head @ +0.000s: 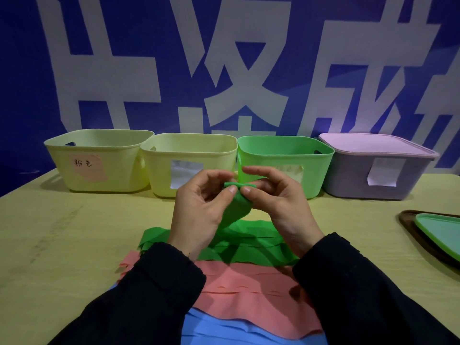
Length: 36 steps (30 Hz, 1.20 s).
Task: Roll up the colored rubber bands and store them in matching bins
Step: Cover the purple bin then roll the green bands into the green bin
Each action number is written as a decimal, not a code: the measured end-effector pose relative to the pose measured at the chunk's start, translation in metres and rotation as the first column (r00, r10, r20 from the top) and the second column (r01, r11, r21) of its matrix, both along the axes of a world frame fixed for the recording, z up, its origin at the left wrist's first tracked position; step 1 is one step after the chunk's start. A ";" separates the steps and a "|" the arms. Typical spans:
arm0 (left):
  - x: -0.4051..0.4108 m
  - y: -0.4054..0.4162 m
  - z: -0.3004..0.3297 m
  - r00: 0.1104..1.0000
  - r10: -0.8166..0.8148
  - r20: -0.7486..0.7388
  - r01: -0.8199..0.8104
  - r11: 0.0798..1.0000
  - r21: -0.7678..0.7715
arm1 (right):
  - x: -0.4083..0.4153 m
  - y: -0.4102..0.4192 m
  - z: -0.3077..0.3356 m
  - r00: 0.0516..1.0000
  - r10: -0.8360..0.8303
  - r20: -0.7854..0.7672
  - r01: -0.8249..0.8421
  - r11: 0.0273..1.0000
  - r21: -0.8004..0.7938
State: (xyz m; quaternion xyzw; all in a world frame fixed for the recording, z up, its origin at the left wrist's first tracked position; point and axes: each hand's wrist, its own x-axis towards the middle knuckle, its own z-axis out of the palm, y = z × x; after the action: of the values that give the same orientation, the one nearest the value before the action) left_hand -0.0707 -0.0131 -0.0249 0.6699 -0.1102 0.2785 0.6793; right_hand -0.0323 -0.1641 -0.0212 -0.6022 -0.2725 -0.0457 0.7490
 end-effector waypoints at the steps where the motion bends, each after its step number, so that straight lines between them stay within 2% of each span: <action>1: 0.000 0.000 -0.001 1.000 0.009 0.005 -0.009 1.000 0.016 | 0.000 0.000 0.000 1.000 -0.003 -0.006 0.003 1.000 -0.010; 5: 0.000 0.001 0.000 0.999 0.029 0.035 -0.030 0.999 0.033 | -0.001 0.000 -0.001 1.000 -0.022 0.004 0.022 0.997 -0.077; 10: -0.001 0.001 0.000 0.999 0.043 0.018 -0.044 0.997 0.057 | 0.001 0.001 -0.001 0.998 -0.056 0.036 0.059 0.995 -0.082; 12: -0.002 0.003 0.001 0.999 0.042 -0.006 -0.041 0.984 0.172 | 0.003 -0.002 -0.001 0.989 -0.125 0.075 0.129 0.990 -0.051; 14: -0.004 0.009 0.004 0.979 0.179 0.093 -0.201 0.909 0.365 | 0.005 -0.006 0.000 0.972 -0.213 0.098 0.215 0.977 -0.001; 15: -0.005 0.011 0.006 0.963 0.216 0.159 -0.262 0.882 0.392 | 0.005 -0.007 0.001 0.962 -0.249 0.113 0.249 0.968 0.021; 17: -0.008 0.008 0.007 0.975 0.159 0.157 -0.204 0.921 0.331 | 0.005 -0.008 0.002 0.942 -0.293 0.163 0.290 0.956 0.039; 19: -0.010 -0.001 0.007 0.999 0.023 0.033 -0.030 0.975 0.221 | 0.002 -0.004 0.002 0.936 -0.292 0.199 0.291 0.956 0.032; 21: -0.009 -0.007 0.006 0.996 -0.064 -0.057 0.069 0.993 0.093 | -0.001 0.002 -0.002 0.936 -0.273 0.223 0.278 0.961 0.009; 28: -0.001 -0.007 -0.001 0.980 -0.146 -0.135 0.117 0.972 -0.205 | -0.006 0.009 -0.012 0.840 -0.273 0.468 0.369 0.921 -0.125; 30: 0.000 -0.005 -0.001 0.971 -0.196 -0.134 0.153 0.948 -0.277 | -0.006 0.009 -0.012 0.846 -0.256 0.467 0.355 0.925 -0.137; 32: 0.001 -0.002 0.000 0.975 -0.180 -0.130 0.142 0.956 -0.258 | -0.008 0.007 -0.008 0.866 -0.229 0.444 0.334 0.926 -0.174; 36: 0.000 0.000 0.000 0.990 -0.105 -0.093 0.104 0.995 -0.011 | -0.006 0.001 -0.004 0.893 -0.235 0.384 0.321 0.930 -0.178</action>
State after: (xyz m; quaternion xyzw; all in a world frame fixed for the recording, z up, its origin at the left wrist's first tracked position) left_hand -0.0711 -0.0126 -0.0246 0.6735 -0.1125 0.2114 0.6993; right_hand -0.0379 -0.1635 -0.0249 -0.7017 -0.3174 -0.2283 0.5956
